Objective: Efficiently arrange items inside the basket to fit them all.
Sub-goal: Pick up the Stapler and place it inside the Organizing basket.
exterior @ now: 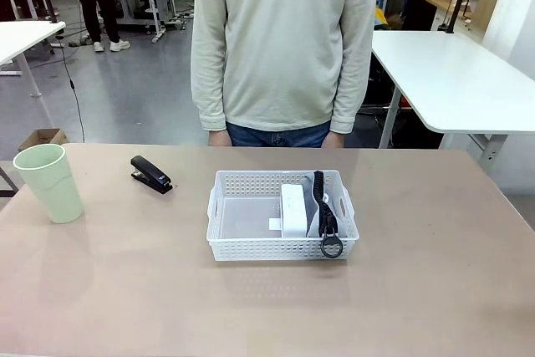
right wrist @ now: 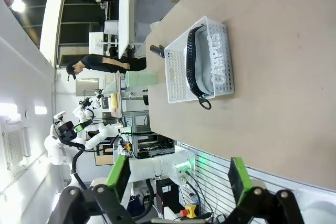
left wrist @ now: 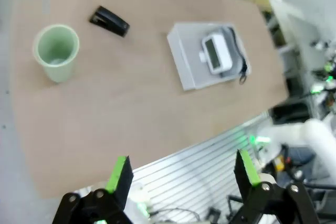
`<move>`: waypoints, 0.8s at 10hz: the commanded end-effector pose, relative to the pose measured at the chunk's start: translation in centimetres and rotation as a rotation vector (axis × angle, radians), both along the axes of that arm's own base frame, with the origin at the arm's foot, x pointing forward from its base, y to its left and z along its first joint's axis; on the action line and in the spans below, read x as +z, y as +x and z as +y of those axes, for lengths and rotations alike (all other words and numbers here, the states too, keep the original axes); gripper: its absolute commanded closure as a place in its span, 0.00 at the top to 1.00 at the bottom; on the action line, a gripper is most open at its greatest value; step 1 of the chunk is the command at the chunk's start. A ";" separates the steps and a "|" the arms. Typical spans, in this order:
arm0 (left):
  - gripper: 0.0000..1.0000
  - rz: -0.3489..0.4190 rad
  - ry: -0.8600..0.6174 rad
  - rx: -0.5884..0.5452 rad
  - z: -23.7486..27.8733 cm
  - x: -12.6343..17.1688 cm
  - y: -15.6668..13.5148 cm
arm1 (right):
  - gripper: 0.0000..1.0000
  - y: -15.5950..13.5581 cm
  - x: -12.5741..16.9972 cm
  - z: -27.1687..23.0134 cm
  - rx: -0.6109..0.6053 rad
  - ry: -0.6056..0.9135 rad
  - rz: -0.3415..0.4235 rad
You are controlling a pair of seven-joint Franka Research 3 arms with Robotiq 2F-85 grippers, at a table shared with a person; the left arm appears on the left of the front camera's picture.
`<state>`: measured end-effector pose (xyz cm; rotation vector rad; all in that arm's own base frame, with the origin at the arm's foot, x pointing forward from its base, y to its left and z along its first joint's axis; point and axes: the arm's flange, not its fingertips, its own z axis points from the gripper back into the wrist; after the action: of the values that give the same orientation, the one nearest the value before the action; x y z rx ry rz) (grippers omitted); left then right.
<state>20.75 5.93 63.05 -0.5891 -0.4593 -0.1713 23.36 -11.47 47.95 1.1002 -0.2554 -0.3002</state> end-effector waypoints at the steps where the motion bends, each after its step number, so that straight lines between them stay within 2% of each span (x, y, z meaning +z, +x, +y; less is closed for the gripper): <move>1: 1.00 0.008 0.105 -0.004 -2.8 -0.7 0.2 | 1.00 0.0 -0.2 -0.1 0.014 -0.012 -0.020; 2: 1.00 0.000 0.000 0.000 0.0 0.0 0.0 | 1.00 0.0 -0.2 -0.1 0.014 -0.012 -0.020; 6: 1.00 -0.004 0.011 -0.016 -0.8 -0.2 0.0 | 1.00 0.0 -0.2 -0.1 0.014 -0.012 -0.020; 7: 1.00 0.035 0.095 0.051 -3.9 0.5 -0.4 | 1.00 0.0 -0.2 -0.1 0.014 -0.012 -0.020; 8: 1.00 0.073 0.221 -0.013 -7.9 0.7 1.5 | 1.00 0.0 -0.2 -0.1 0.014 -0.012 -0.020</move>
<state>20.99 1.88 63.27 -0.5020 -0.4238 -0.1902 23.35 -11.47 47.96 1.1005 -0.2558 -0.3000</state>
